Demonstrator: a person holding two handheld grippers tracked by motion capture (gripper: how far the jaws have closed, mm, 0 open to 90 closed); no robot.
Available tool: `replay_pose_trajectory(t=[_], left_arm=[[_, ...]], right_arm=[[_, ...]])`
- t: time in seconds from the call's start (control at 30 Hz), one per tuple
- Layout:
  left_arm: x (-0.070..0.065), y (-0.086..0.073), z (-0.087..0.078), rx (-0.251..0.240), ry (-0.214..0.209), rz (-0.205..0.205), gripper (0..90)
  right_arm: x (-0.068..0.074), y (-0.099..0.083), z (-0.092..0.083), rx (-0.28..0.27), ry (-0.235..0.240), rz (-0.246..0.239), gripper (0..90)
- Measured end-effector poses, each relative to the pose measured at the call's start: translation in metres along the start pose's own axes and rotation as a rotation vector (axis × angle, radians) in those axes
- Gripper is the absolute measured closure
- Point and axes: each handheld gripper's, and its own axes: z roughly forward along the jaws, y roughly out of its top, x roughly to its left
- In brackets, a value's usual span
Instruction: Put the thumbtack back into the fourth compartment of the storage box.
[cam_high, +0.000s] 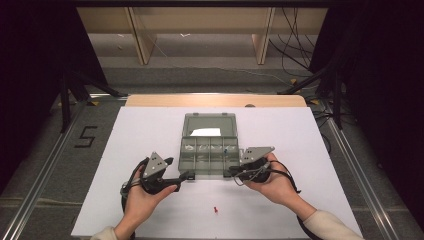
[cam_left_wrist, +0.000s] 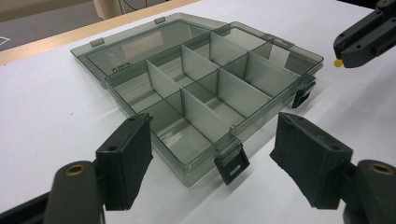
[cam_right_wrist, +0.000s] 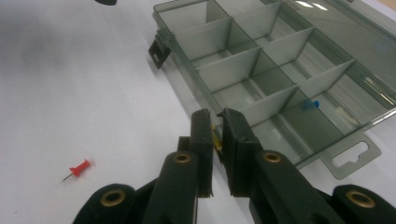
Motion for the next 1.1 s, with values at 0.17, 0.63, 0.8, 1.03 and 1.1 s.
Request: replay_pose_trajectory(t=[0.17, 0.63, 0.8, 1.03, 1.1], left_arm=[[0.001, 0.0, 0.0, 0.001, -0.001, 0.001, 27.4], [0.002, 0.0, 0.001, -0.002, 0.004, 0.003, 27.4], [0.001, 0.0, 0.002, 0.002, -0.002, 0.008, 27.4], [0.001, 0.0, 0.002, 0.002, -0.001, 0.011, 27.4], [0.001, 0.0, 0.002, 0.002, 0.0, 0.011, 27.4]], right_arm=[[-0.005, 0.0, 0.002, -0.006, -0.01, 0.02, 83.9], [-0.016, 0.004, -0.001, -0.023, -0.029, 0.042, 83.9], [-0.022, 0.007, -0.001, -0.025, -0.046, 0.055, 83.9], [-0.032, 0.016, 0.003, -0.04, -0.065, 0.059, 83.9], [-0.034, 0.019, 0.005, -0.047, -0.066, 0.062, 83.9]])
